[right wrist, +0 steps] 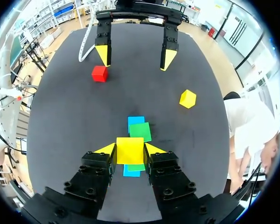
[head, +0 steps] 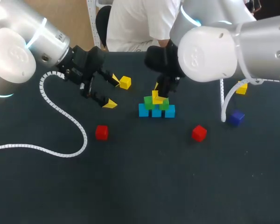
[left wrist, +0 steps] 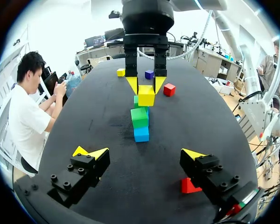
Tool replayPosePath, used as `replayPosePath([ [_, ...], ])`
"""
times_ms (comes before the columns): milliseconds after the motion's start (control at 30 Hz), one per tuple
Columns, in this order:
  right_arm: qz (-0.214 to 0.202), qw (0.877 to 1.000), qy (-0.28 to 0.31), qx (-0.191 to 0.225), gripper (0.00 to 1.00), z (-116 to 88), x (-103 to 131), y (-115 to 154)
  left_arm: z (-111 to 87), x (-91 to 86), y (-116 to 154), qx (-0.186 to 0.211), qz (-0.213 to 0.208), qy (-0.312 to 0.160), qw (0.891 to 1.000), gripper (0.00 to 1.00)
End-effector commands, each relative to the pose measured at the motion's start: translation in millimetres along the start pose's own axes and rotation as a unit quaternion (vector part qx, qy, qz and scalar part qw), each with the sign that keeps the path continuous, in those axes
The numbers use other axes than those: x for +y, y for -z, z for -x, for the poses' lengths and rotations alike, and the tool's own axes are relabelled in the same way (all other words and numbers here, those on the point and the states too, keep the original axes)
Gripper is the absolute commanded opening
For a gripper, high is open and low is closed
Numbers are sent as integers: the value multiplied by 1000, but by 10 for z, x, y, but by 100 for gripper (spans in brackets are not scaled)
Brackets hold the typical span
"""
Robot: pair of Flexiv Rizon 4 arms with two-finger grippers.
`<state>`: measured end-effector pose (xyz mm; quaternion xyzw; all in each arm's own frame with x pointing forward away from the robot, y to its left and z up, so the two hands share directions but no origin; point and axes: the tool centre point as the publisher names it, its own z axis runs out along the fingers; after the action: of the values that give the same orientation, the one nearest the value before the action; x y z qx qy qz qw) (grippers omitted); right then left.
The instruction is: Place the blue cubes, place green cubes on the blue cubes, place the yellow cubes on the green cubes, then place the red cubes on the yellow cubes, and place purple cube on the red cubes.
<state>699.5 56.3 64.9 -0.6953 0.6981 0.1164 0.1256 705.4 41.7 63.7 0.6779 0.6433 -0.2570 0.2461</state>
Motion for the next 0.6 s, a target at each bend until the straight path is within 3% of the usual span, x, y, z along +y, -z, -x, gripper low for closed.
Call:
replayPosePath([
  [33, 3, 1000, -1, 0, 0, -6, -21, -20, 0, 13, 1, 1, -2, 0, 1000, 100],
  [600, 7, 1000, -2, -1, 0, 5, -69, -64, 0, 13, 1, 1, -2, 0, 1000, 100],
])
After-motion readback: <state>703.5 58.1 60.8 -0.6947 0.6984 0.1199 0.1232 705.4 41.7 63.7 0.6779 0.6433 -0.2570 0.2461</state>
